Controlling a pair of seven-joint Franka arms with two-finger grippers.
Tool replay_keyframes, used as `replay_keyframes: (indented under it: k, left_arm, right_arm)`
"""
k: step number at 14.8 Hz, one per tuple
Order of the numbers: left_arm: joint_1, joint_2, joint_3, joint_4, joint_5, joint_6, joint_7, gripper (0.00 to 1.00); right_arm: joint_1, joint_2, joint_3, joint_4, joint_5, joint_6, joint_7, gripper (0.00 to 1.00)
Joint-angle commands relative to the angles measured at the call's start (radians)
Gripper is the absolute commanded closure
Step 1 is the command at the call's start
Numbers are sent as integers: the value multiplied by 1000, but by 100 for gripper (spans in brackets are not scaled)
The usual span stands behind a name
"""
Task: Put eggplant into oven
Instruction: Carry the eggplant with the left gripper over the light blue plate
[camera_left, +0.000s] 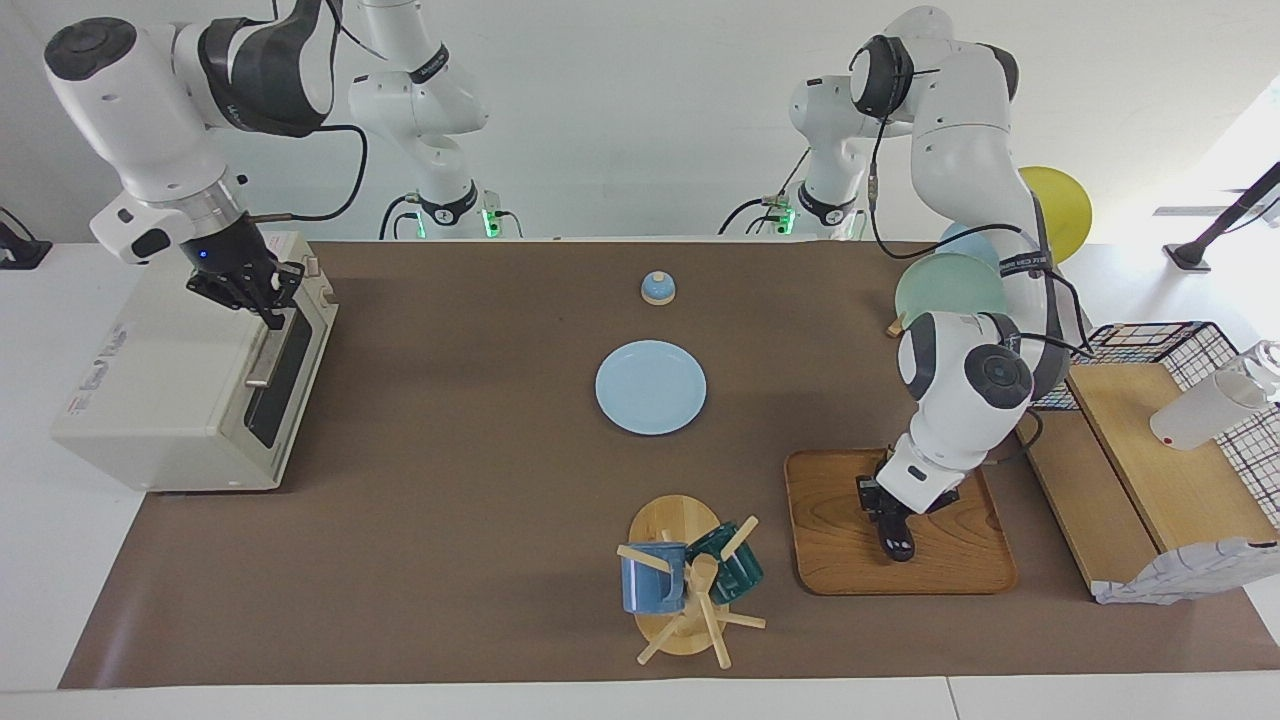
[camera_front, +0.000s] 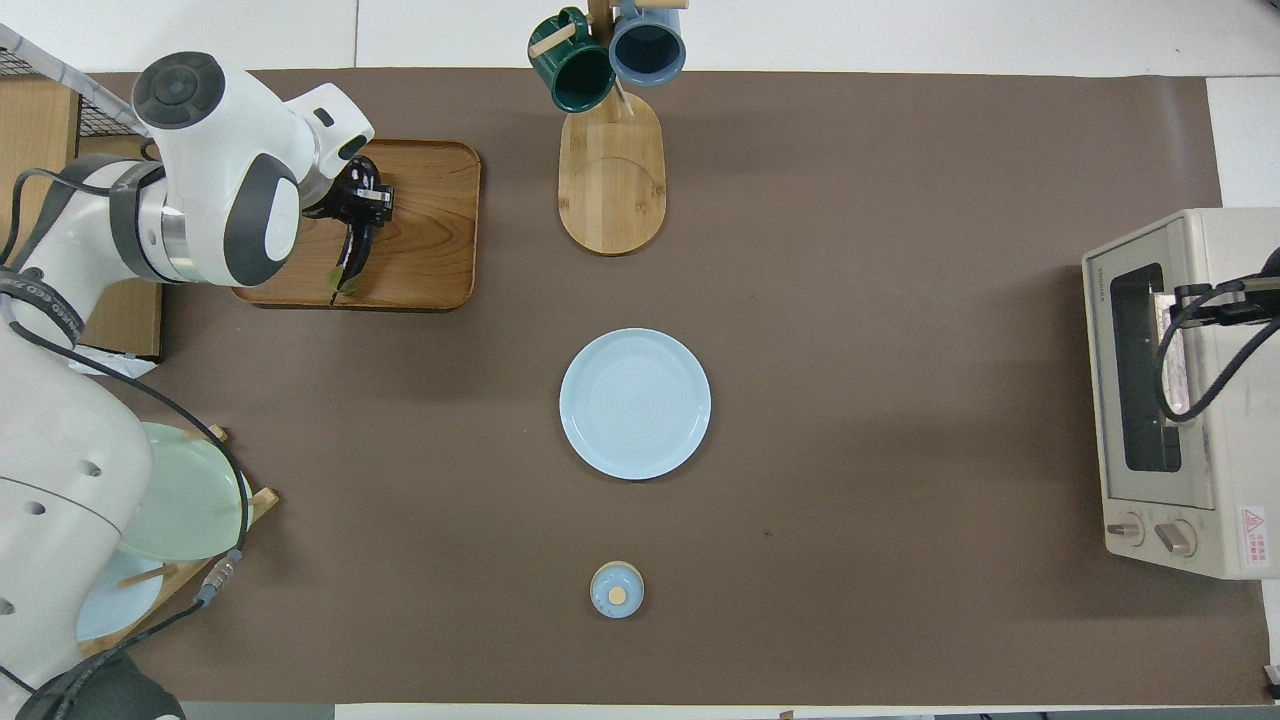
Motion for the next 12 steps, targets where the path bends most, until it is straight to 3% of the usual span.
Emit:
replay_keyframes:
  k: [1, 4, 8, 12]
  left_arm:
    - [-7, -143, 1, -31, -37, -150, -58, 100]
    - [-50, -281, 0, -99, -89, -276, -155, 100]
    - [-168, -431, 0, -235, -178, -289, -330, 100]
    - [-295, -450, 0, -312, -224, -189, -398, 100]
  right_arm:
    - [8, -3, 7, -71, -56, 81, 109, 100]
    - [-1, 46, 7, -73, -60, 84, 96, 100]
    - [-19, 60, 7, -74, -115, 83, -62, 100]
    - [-39, 54, 7, -91, -142, 70, -131, 100]
